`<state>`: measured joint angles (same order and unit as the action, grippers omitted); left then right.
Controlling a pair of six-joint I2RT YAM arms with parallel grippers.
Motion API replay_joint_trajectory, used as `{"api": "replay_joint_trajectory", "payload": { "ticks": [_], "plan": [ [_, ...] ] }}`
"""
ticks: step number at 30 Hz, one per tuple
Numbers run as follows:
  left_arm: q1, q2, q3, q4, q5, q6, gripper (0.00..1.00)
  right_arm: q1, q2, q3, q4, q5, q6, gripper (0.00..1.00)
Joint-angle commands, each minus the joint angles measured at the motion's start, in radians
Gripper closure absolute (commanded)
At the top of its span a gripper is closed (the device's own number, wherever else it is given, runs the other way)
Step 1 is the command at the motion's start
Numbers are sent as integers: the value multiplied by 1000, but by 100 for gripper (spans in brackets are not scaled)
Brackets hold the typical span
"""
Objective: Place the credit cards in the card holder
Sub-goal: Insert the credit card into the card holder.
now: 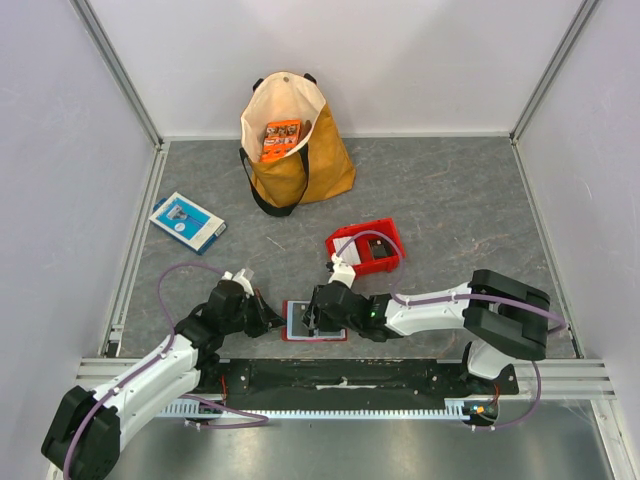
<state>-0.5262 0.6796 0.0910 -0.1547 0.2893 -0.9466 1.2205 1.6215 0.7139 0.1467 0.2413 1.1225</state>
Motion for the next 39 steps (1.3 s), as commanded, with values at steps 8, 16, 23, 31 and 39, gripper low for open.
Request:
{"api": "replay_joint_trajectory", "payload": {
  "ticks": [8,16,23,31,39],
  "plan": [
    [-3,-2,-8,20,-1,-11,98,25,52,88,48,-36,-49,62],
    [-3,-18,-5,3,-6,-12,98,31,-37,75,-82,102,-41,57],
    [-3,-22,-10,3,-6,-14,98,30,14,76,-102,81,-29,53],
    [-3,-29,-8,0,-2,-12,98,30,37,93,-133,96,-30,51],
    [-3,-28,-10,0,-3,-12,98,31,78,102,-96,38,-30,47]
  ]
}}
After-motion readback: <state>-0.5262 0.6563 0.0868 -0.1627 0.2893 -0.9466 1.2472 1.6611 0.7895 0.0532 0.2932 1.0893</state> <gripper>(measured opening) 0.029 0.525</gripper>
